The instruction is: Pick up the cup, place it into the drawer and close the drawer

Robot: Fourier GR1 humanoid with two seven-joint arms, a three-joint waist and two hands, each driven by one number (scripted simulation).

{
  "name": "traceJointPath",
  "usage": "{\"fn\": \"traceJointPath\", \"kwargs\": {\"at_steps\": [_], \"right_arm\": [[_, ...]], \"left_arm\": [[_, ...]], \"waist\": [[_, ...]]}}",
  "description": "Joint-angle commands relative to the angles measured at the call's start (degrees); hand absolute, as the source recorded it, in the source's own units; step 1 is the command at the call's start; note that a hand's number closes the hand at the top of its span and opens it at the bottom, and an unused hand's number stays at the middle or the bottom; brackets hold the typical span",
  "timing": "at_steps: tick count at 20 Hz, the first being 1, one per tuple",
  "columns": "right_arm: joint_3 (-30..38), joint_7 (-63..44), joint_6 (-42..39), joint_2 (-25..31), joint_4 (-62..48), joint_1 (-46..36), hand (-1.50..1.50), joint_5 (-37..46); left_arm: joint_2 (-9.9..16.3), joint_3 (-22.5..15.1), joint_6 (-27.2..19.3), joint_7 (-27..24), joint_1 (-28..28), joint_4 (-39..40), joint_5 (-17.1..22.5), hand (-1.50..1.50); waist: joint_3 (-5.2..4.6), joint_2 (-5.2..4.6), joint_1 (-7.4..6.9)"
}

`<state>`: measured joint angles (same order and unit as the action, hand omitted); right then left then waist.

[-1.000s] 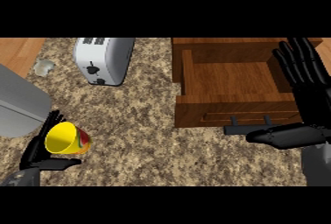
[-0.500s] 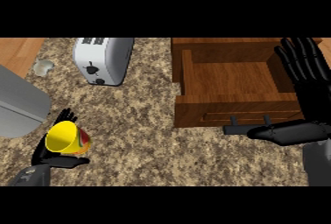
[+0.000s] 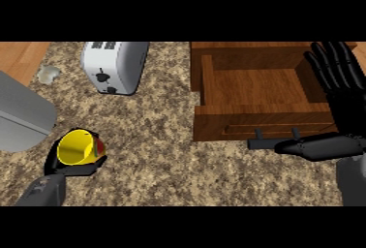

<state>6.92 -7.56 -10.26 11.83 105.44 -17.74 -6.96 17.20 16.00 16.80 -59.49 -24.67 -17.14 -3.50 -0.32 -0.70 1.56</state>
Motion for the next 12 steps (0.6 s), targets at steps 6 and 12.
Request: {"fn": "traceJointPath", "kwargs": {"at_steps": [6, 12], "right_arm": [[2.1, 1.2, -1.3, 0.8, 0.4, 1.4, -1.50, -2.1], [3.3, -0.9, -1.7, 2.1, -0.4, 0.1, -1.50, -3.3]], "left_arm": [[-8.6, 6.7, -14.5, -10.5, -2.0, -1.2, 5.0, 1.50], [-11.7, 5.1, -5.8, -7.6, -7.7, -4.8, 6.0, 1.50]], "waist": [[0.14, 0.18, -0.12], [0.25, 0.59, -0.65]]}}
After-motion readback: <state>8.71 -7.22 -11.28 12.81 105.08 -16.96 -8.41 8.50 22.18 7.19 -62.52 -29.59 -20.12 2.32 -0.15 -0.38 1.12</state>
